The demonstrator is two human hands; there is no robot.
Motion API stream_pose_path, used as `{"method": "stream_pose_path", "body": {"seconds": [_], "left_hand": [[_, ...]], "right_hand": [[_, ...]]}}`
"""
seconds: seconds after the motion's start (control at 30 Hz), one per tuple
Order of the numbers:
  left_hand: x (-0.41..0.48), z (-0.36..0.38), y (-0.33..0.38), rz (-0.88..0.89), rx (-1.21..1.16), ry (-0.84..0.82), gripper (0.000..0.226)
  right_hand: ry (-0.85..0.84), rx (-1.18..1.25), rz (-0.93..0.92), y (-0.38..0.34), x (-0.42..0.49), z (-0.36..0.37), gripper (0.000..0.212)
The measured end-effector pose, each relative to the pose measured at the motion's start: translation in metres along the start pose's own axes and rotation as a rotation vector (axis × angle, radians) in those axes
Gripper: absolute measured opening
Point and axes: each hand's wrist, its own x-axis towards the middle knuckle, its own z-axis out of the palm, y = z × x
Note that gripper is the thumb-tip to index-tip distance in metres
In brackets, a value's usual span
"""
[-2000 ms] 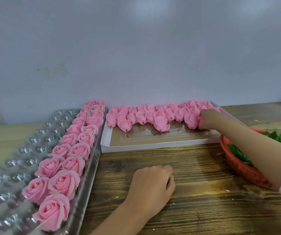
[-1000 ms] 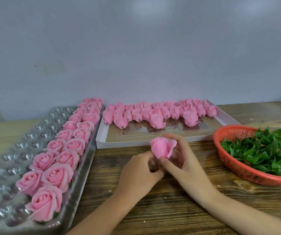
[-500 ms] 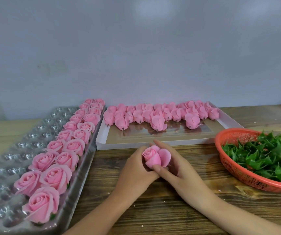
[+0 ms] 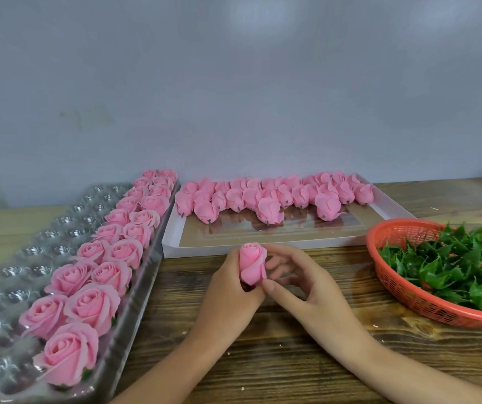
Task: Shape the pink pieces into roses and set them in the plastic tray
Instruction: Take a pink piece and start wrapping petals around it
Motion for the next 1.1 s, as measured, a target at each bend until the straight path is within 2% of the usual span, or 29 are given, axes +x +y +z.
{"method": "stream_pose_path", "body": {"seconds": [0.13, 0.27, 0.47, 0.57, 0.73, 0.93, 1.03, 1.1], "left_hand": [[-0.0010, 0.0005, 0.0002, 0.012, 0.002, 0.001, 0.040], [-0.0012, 0.0007, 0.0018, 0.042, 0.010, 0.013, 0.030], [-0.0007, 0.0009, 0.0021, -0.003, 0.080, -0.023, 0.026], [-0.0009, 0.0016, 0.0020, 0.019, 0.183, -0.075, 0.027], [-0.0013, 0.0029, 0.0043, 0.077, 0.281, -0.119, 0.017], [-0.0028, 0.0037, 0.0070, 0.106, 0.341, -0.051, 0.012], [-0.0046, 0.0022, 0.0068, 0.140, 0.414, 0.004, 0.012], [-0.0069, 0.0015, 0.0075, 0.181, 0.474, 0.015, 0.014]], "right_hand": [[-0.029, 0.105, 0.013, -0.0039, -0.0002, 0.0000, 0.035], [-0.019, 0.155, 0.033, -0.0038, 0.0002, -0.0006, 0.033], [0.032, -0.044, -0.059, -0.0053, -0.0004, -0.0019, 0.043], [0.001, -0.082, -0.083, -0.0076, -0.0010, -0.0035, 0.035], [-0.002, -0.066, -0.040, -0.0094, -0.0008, -0.0035, 0.024], [0.045, -0.110, 0.031, -0.0103, -0.0032, -0.0023, 0.048], [0.025, -0.143, 0.106, -0.0107, -0.0028, -0.0013, 0.049], [0.028, -0.160, 0.126, -0.0100, -0.0023, -0.0012, 0.042]]}}
